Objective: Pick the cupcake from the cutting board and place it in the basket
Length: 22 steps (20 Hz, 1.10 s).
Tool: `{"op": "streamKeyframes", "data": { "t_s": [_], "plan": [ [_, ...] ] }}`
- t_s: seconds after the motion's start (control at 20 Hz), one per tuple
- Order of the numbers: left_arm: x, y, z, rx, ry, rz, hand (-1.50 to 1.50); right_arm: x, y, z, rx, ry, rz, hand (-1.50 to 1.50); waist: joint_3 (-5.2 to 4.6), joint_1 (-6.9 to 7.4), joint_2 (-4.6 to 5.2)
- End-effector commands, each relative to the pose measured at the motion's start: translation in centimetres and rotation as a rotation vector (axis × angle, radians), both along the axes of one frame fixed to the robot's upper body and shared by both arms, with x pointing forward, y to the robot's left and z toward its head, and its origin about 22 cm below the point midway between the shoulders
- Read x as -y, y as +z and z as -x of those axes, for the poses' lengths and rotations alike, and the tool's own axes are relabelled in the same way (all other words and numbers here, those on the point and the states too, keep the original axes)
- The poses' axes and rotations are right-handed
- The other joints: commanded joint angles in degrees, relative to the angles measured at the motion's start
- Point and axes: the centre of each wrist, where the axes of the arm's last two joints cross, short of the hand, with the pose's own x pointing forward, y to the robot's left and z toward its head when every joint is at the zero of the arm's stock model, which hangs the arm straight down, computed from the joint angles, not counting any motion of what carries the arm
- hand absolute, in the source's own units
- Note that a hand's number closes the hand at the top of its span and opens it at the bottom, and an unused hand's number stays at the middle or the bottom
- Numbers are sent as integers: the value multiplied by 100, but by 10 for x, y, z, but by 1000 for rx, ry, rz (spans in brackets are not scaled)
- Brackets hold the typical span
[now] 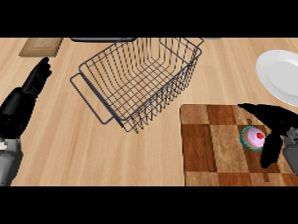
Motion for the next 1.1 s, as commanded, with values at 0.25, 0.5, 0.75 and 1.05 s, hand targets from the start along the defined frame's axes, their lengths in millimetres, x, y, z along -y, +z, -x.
{"op": "streamKeyframes", "data": {
  "t_s": [0.25,0.5,0.75,1.05],
  "plan": [
    [7,-12,16,3,8,7,0,6,-17,15,-8,-37,-71,150,0,-5,-5],
    [-6,-5,10,1,8,5,0,-1,-45,0,-6,48,-8,150,1,28,5],
    [-19,-13,2,-6,21,8,0,-24,-54,20,91,-47,17,150,-2,-32,-2],
    [-10,-11,8,10,42,12,0,-30,-83,66,233,-559,159,150,-11,-364,-89]
  ]
}}
